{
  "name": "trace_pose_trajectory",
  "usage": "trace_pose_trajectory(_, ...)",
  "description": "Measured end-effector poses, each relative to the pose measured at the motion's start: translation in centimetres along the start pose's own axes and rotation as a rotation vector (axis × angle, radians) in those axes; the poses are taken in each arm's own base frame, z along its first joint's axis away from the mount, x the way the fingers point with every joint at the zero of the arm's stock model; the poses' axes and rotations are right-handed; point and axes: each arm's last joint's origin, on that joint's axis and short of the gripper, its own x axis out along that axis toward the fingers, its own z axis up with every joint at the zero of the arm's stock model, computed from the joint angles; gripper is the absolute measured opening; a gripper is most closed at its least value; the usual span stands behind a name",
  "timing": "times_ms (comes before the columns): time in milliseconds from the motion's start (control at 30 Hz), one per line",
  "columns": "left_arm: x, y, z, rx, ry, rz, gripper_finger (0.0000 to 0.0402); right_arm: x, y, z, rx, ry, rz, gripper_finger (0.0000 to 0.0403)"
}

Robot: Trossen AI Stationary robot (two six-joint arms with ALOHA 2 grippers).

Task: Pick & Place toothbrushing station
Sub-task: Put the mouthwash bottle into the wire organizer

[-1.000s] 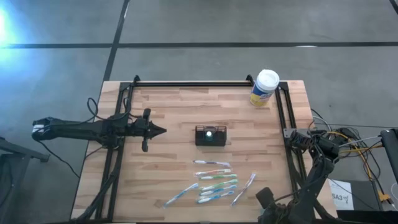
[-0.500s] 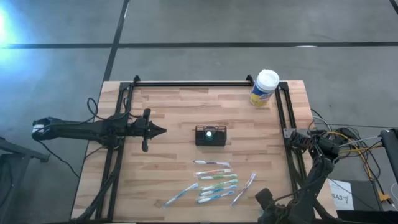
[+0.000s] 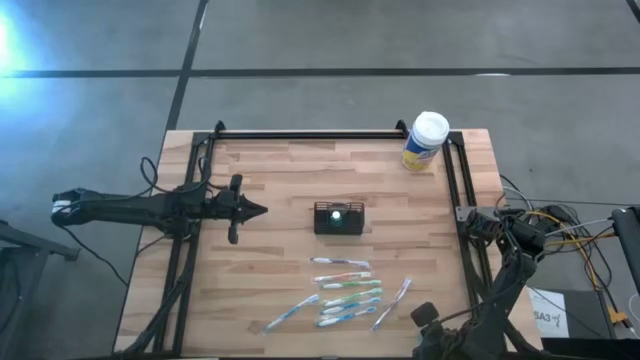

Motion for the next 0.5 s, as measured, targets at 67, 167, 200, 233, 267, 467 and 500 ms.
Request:
trace_pose_trajectory(67, 0.0, 0.0, 0.0, 0.0, 0.0, 0.0, 0.0012, 0.0, -0.2, 0.2, 0.021, 0.0, 0.0, 0.0091)
trace_pose_trajectory(167, 0.0, 0.0, 0.0, 0.0, 0.0, 0.0, 0.0012, -0.1, -0.7, 0.4, 0.051, -0.005, -0.002, 0.009)
trace_pose_trajectory(200, 0.0, 0.0, 0.0, 0.0, 0.0, -0.001, 0.0012, -0.1, -0.9, 0.5, 0.067, -0.008, -0.004, 0.0089)
trace_pose_trajectory(233, 0.0, 0.0, 0.0, 0.0, 0.0, 0.0, 0.0012, -0.3, -1.1, 0.6, 0.087, -0.015, -0.009, 0.0089)
trace_pose_trajectory(267, 0.0, 0.0, 0.0, 0.0, 0.0, 0.0, 0.0012, -0.4, -1.3, 0.7, 0.109, -0.022, -0.012, 0.0089)
trace_pose_trajectory(467, 0.0, 0.0, 0.0, -0.005, 0.001, -0.001, 0.0012, -2.1, -2.8, 0.7, 0.198, -0.086, -0.023, 0.0088)
trace_pose_trajectory(500, 0.0, 0.0, 0.0, -0.007, 0.001, -0.001, 0.0012, -2.6, -3.1, 0.7, 0.214, -0.107, -0.029, 0.0088)
